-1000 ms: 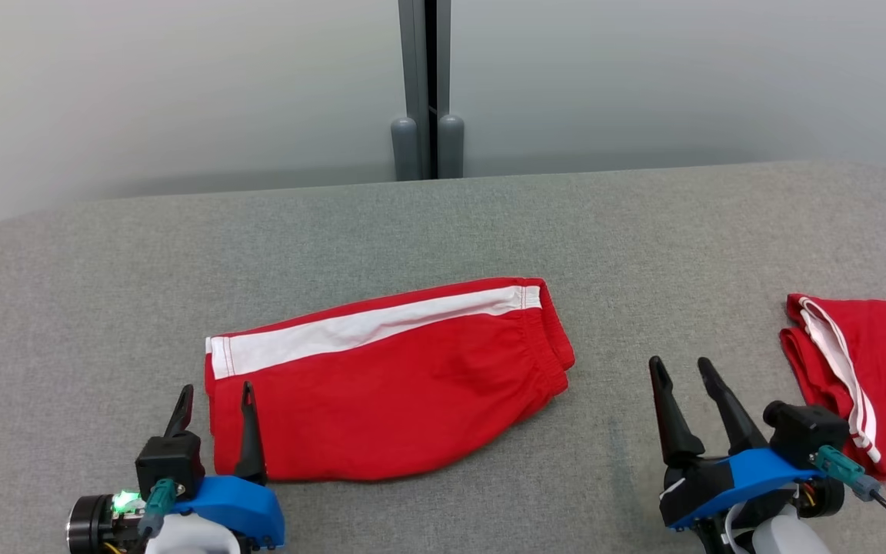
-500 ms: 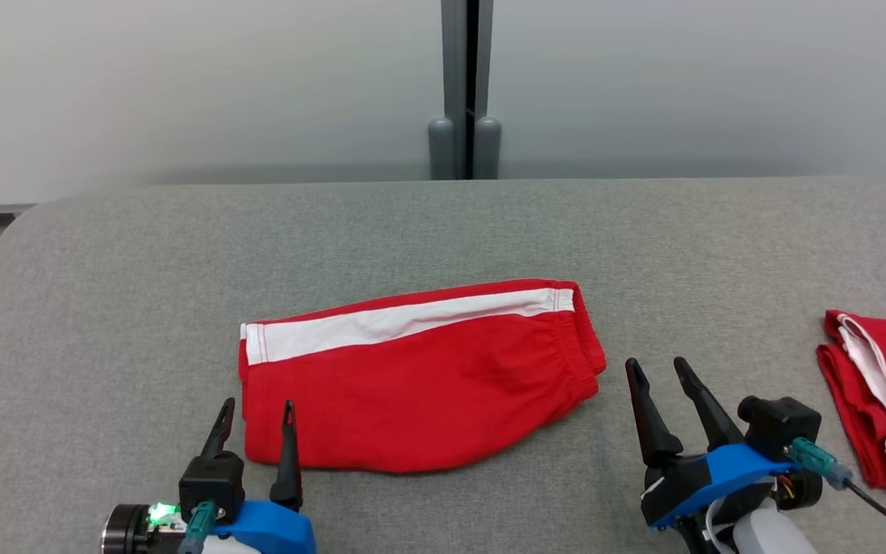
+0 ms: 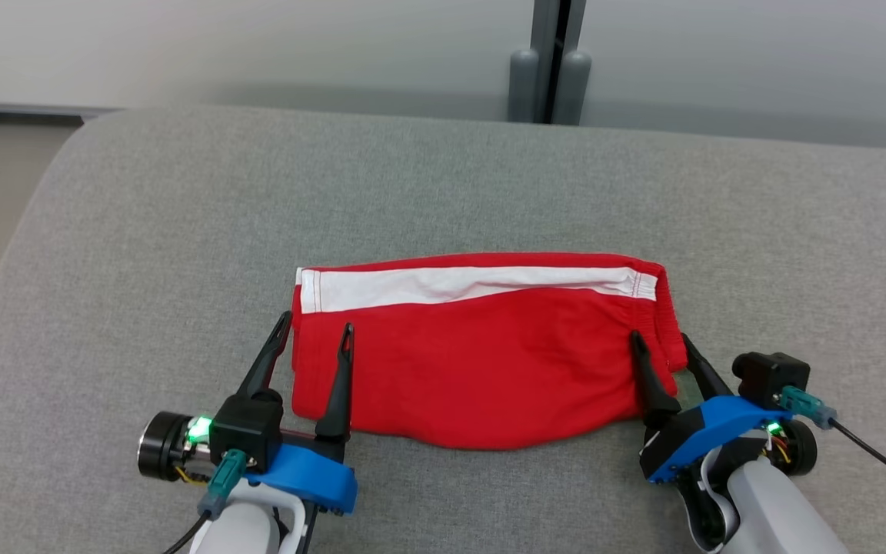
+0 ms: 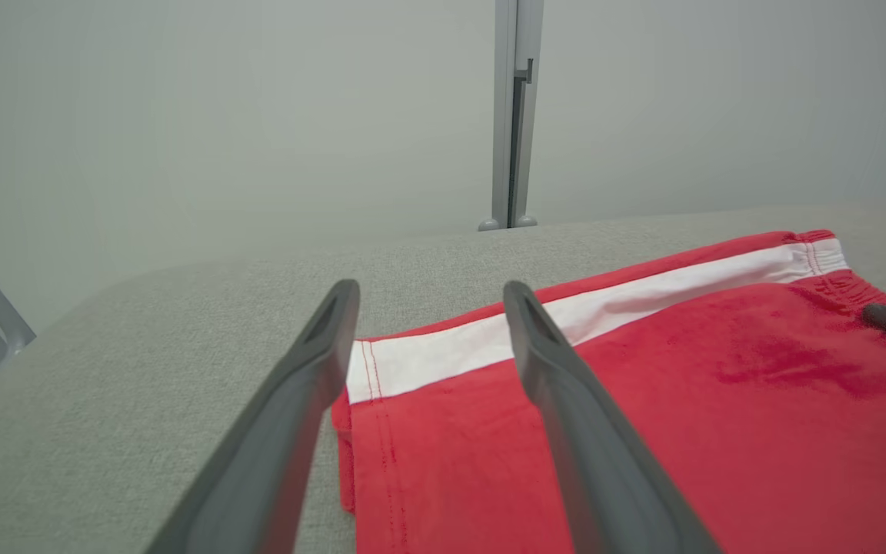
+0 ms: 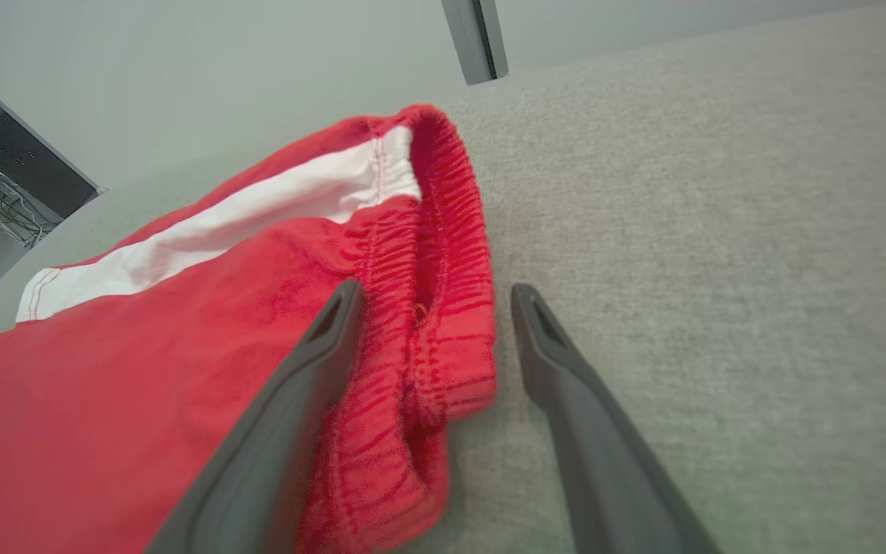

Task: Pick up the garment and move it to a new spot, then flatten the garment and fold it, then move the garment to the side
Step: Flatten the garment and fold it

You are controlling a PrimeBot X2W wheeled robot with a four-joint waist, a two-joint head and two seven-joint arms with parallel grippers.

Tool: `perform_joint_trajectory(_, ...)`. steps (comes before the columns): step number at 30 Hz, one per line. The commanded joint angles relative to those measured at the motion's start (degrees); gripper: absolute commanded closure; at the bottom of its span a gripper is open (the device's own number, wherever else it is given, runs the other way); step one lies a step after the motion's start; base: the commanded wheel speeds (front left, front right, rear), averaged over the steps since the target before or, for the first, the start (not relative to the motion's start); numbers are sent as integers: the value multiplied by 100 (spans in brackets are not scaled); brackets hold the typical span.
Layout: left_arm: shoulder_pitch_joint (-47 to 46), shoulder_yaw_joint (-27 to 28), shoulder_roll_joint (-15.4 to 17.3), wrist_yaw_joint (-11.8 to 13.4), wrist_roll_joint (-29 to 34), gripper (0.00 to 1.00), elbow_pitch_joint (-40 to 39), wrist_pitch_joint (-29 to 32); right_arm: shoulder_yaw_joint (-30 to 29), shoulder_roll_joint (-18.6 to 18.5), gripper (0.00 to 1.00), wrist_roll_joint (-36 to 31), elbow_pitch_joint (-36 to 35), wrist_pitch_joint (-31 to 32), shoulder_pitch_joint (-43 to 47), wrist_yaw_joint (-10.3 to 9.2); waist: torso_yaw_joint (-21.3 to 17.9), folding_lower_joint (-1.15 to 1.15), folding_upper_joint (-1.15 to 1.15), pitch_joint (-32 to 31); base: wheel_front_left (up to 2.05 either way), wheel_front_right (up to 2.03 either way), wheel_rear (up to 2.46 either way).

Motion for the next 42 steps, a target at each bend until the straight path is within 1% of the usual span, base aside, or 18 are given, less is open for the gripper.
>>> perform_joint_trajectory(1,-96,-11,20,-15,11,0,-53,-25,53,-11,0,10,40,-19,-122,0,73,-1,0,117,0,0,0)
perform_joint_trajectory(4,-231,-65,-17,-59,8,0,-37,-25,170,-12,0,76,97,-19,-210,0,25,-1,0,193,0,0,0)
perform_joint_trajectory(8,-309,-54,-42,4,-52,0,34,-25,271,-13,0,85,151,-19,-279,0,-79,-1,0,242,0,0,0)
perform_joint_trajectory(11,-298,-58,-44,34,-67,0,98,-25,321,-12,0,41,344,-17,-305,0,-126,-1,0,261,0,0,0)
perform_joint_trajectory(13,-309,-60,-50,31,-87,0,112,-25,462,-12,0,100,566,-5,-300,0,-139,-1,0,269,0,0,0)
perform_joint_trajectory(14,-309,-58,-52,38,-89,0,114,-25,543,-11,7,157,678,-2,-299,0,-142,-1,0,269,0,0,0)
perform_joint_trajectory(15,-309,-61,-53,39,-90,0,113,-25,617,-9,27,200,778,3,-307,0,-144,-1,0,271,0,0,0)
perform_joint_trajectory(16,-317,-53,-56,39,-100,0,100,-25,713,-1,56,233,874,12,-322,0,-146,-1,0,277,0,0,0)
perform_joint_trajectory(17,-331,-51,-56,44,-89,0,88,-25,804,8,76,290,974,17,-343,1,-148,-1,0,280,0,0,0)
perform_joint_trajectory(18,-346,-33,-56,47,-114,0,67,-25,870,14,100,328,1057,22,-366,1,-150,-1,0,284,0,0,0)
perform_joint_trajectory(22,-392,-35,-58,71,-158,0,59,-25,1066,18,100,462,1291,31,-483,2,-176,-1,0,308,0,0,0)
perform_joint_trajectory(24,-419,-16,-57,86,-187,0,43,-25,1028,10,100,453,1290,30,-554,1,-203,-1,0,314,0,0,0)
perform_joint_trajectory(30,-434,-3,-59,113,-214,0,-35,-25,458,-46,100,258,835,-6,-550,-5,-341,-1,0,285,0,0,0)
perform_joint_trajectory(37,-394,0,-57,122,-210,0,-13,-25,-243,-23,100,-69,361,-12,-413,-2,-633,-1,0,215,0,0,0)
perform_joint_trajectory(42,-331,19,-56,117,-189,0,59,-25,-539,-19,100,-187,149,-12,-285,-2,-834,-1,0,180,0,0,0)
